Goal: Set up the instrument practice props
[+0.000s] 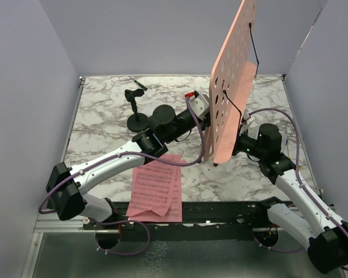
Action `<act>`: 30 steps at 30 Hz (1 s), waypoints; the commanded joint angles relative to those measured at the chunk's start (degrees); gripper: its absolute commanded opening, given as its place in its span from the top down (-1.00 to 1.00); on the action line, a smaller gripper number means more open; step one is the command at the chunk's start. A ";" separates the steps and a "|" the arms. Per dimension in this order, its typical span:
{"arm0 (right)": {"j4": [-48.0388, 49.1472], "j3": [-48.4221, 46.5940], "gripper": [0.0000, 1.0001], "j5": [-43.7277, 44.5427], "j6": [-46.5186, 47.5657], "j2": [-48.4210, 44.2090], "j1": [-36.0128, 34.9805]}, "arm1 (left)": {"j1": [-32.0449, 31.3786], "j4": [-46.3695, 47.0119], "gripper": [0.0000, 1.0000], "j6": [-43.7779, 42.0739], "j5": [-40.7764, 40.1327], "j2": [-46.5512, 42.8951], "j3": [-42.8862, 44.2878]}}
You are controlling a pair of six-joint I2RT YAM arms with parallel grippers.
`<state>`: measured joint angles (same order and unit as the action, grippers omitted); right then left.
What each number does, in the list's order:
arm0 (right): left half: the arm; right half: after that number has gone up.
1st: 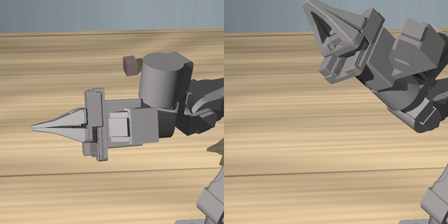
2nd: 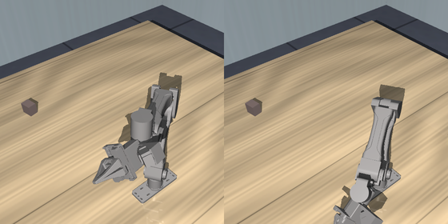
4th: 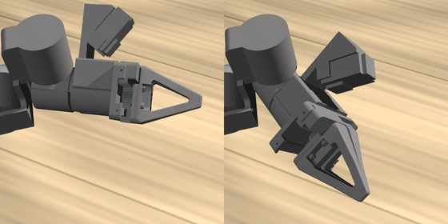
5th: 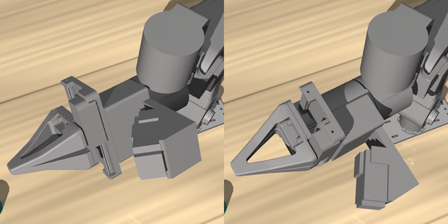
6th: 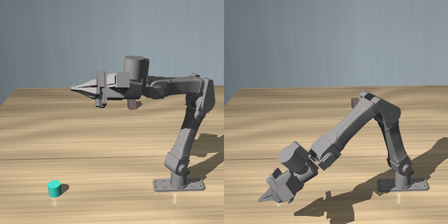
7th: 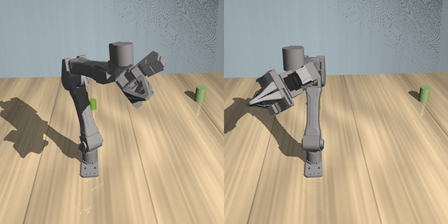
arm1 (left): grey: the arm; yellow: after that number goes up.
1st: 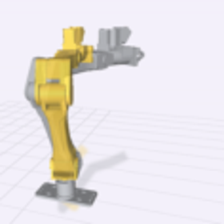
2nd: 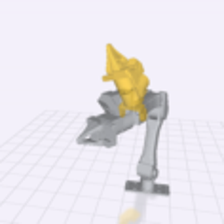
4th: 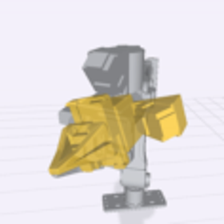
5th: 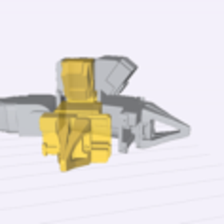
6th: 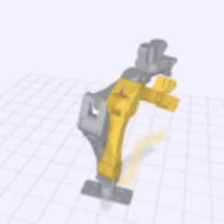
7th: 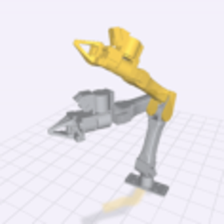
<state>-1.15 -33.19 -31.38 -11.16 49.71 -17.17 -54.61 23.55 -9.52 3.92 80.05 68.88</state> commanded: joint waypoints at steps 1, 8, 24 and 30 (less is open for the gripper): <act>-5.55 -3.01 0.99 6.57 -4.18 -1.93 0.90 | 0.53 -3.49 1.00 -5.80 -3.48 -0.55 2.19; -8.44 -3.48 0.99 10.29 -4.93 -2.51 0.91 | 0.54 -5.23 1.00 -8.25 -6.30 -0.69 3.00; -11.28 -5.03 0.99 12.45 -6.67 -4.30 0.86 | 0.41 -7.19 1.00 -13.27 -10.84 0.49 5.65; -11.84 -6.17 0.99 11.26 -6.92 -4.68 0.91 | 0.40 -7.51 1.00 -15.60 -11.59 1.18 6.82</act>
<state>-9.93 -36.07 -23.94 -13.67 47.11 -17.56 -55.99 18.76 -13.32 0.25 81.71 72.97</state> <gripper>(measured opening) 0.251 0.310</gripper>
